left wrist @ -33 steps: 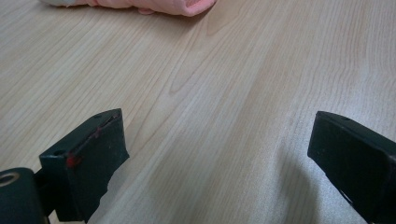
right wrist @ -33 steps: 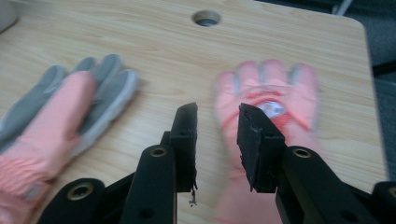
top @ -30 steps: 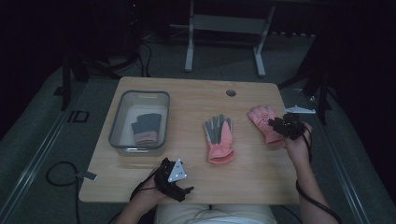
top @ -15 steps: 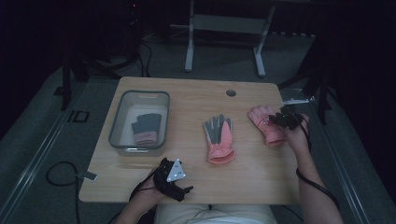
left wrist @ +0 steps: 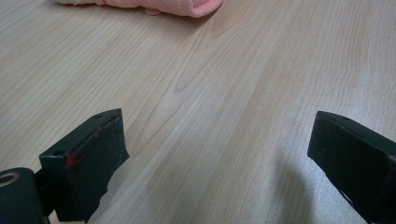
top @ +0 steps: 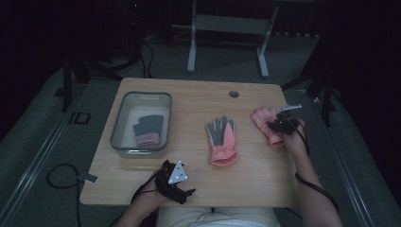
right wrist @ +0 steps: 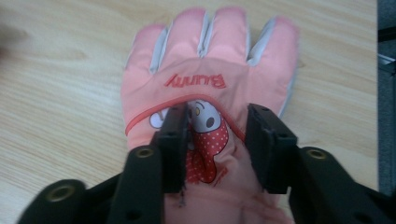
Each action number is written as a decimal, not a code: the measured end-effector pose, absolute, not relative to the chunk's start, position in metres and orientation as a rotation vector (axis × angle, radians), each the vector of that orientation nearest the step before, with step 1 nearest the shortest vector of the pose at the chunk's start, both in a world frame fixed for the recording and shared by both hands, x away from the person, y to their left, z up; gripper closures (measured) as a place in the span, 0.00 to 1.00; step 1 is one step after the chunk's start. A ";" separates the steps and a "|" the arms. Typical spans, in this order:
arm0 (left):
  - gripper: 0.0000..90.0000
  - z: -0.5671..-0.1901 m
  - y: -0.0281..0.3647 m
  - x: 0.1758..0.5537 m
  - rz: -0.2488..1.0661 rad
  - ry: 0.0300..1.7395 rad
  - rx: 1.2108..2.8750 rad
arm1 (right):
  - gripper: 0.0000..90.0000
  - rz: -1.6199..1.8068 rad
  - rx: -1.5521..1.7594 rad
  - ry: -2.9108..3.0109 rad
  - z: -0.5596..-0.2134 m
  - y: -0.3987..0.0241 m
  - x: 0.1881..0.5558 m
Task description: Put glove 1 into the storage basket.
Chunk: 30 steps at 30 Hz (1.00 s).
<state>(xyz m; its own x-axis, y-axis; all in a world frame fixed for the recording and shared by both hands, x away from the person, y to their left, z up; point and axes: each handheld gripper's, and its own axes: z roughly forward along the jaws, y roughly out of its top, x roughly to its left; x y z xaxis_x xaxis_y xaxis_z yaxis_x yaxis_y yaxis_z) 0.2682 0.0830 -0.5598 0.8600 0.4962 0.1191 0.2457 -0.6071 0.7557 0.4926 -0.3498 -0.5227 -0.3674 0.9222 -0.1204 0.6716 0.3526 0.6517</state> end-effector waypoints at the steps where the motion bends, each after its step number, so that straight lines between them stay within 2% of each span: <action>1: 0.05 -0.560 0.083 0.268 0.409 0.534 2.243 | 0.74 0.703 1.385 2.142 -0.524 -0.348 0.492; 5: 0.05 -0.561 0.083 0.268 0.409 0.536 2.241 | 0.90 0.692 1.422 2.133 -0.522 -0.346 0.490; 8: 0.05 -0.560 0.084 0.269 0.404 0.539 2.237 | 0.94 0.686 1.454 2.103 -0.516 -0.342 0.488; 21: 0.05 -0.561 0.084 0.269 0.409 0.533 2.242 | 0.95 0.843 1.592 1.939 -0.470 -0.329 0.444; 30: 0.05 -0.561 0.085 0.269 0.403 0.533 2.235 | 0.96 0.960 1.638 1.891 -0.459 -0.312 0.408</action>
